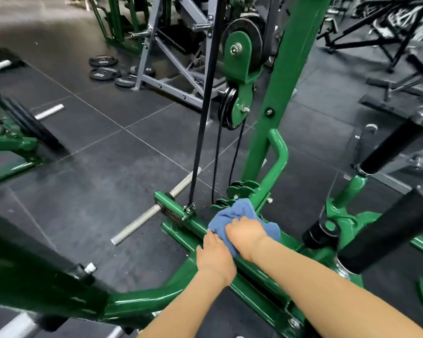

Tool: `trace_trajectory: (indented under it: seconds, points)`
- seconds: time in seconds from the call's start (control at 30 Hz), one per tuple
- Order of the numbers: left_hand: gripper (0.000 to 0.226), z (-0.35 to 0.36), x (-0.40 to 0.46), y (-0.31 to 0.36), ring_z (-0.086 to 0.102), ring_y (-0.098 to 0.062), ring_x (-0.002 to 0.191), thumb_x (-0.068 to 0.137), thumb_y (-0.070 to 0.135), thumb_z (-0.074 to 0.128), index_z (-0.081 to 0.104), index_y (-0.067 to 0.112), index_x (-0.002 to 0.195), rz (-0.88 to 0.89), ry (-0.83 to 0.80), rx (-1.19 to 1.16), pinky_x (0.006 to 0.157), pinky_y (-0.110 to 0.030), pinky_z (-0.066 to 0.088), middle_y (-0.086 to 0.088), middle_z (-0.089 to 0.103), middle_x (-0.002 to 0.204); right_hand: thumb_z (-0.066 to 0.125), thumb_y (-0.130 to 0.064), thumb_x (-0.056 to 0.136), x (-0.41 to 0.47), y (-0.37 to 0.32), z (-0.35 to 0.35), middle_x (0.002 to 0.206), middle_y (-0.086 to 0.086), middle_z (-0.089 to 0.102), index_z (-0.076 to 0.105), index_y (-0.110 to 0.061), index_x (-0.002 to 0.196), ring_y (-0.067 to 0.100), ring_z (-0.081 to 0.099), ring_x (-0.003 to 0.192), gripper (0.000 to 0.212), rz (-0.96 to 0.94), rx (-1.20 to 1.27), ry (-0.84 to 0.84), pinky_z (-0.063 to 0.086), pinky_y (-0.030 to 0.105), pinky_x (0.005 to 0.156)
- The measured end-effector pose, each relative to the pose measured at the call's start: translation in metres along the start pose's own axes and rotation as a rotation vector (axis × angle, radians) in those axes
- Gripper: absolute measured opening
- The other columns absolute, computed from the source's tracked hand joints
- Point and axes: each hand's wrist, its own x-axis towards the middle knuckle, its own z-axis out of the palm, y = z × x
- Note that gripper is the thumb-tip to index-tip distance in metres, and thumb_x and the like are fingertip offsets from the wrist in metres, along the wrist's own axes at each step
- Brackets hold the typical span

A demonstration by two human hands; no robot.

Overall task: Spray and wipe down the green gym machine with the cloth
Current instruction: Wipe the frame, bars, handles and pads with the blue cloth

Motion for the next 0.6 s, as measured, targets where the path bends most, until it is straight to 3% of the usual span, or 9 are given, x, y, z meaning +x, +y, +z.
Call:
trace_trajectory:
  seconds: [0.13,0.27,0.37,0.47,0.6]
  points:
    - [0.086,-0.009,0.015,0.011,-0.006,-0.019,0.149,0.095,0.032,0.047,-0.01,0.002,0.152,0.005,0.081,-0.029,0.118,-0.042,0.02,-0.009,-0.01,0.161,0.052,-0.007,0.093,0.009,0.024,-0.02,0.144,0.015,0.04,0.039,-0.007,0.141,0.038,0.032,0.137,0.049,0.296,-0.042,0.022,0.046,0.051,0.096]
    - [0.091,-0.008,0.022,0.014,0.018,-0.024,0.145,0.09,0.018,0.055,-0.01,-0.004,0.15,-0.05,-0.042,0.061,0.117,-0.043,0.022,-0.017,0.009,0.158,0.063,-0.007,0.085,0.029,0.063,-0.038,0.137,0.016,0.046,0.04,-0.008,0.137,0.037,0.041,0.13,0.058,0.534,0.039,0.187,0.052,0.048,0.087]
    - [0.086,-0.004,0.027,0.012,0.03,-0.026,0.139,0.09,0.012,0.053,-0.006,-0.005,0.149,-0.045,-0.045,0.104,0.115,-0.04,0.027,-0.016,0.027,0.151,0.067,-0.015,0.081,0.047,0.089,-0.042,0.139,0.009,0.042,0.036,-0.014,0.141,0.032,0.039,0.129,0.067,0.465,0.096,0.148,0.048,0.042,0.089]
    - [0.08,-0.006,0.032,0.016,0.038,-0.027,0.134,0.091,0.01,0.049,-0.003,-0.004,0.15,-0.06,-0.06,0.079,0.111,-0.037,0.033,-0.015,0.033,0.147,0.061,-0.019,0.082,0.057,0.086,-0.028,0.139,0.004,0.042,0.046,-0.022,0.134,0.027,0.04,0.127,0.054,0.292,0.104,0.012,0.042,0.04,0.098]
    - [0.08,-0.014,0.037,0.015,0.046,-0.026,0.129,0.09,0.009,0.051,0.0,-0.002,0.151,-0.079,-0.086,0.055,0.1,-0.034,0.039,-0.013,0.035,0.146,0.066,-0.021,0.082,0.053,0.058,-0.012,0.137,0.002,0.036,0.039,-0.024,0.136,0.03,0.029,0.13,0.062,0.337,0.137,0.018,0.045,0.042,0.089]
